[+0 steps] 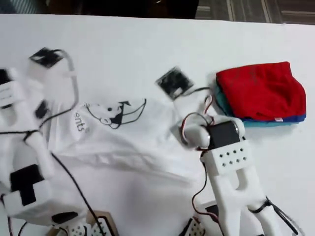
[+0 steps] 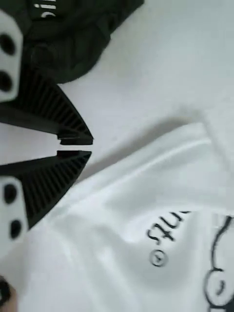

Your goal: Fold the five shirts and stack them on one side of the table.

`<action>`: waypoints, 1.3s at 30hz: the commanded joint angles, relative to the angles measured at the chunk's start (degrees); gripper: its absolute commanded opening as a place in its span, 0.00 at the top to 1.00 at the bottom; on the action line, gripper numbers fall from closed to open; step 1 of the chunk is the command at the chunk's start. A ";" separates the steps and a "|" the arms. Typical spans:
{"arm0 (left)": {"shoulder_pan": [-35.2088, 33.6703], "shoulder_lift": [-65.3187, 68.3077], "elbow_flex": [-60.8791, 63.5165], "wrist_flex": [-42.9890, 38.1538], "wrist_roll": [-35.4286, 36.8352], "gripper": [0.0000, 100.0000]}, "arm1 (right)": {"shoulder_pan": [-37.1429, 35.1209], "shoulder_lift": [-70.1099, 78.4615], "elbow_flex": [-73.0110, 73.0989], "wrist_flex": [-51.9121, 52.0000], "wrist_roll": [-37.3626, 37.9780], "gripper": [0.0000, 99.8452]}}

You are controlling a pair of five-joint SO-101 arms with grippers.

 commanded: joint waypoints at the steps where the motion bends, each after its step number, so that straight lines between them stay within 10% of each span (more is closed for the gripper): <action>1: 7.91 2.73 0.22 -6.42 8.00 0.97 | 0.75 5.93 -2.20 -9.01 -1.58 0.98; 24: 2.29 47.03 -42.15 -1.32 13.19 0.97 | 11.38 65.98 -33.05 -13.41 -1.76 0.98; 39: 5.54 65.32 -73.71 8.44 13.36 0.97 | 12.00 70.81 -48.09 -6.81 -1.49 0.98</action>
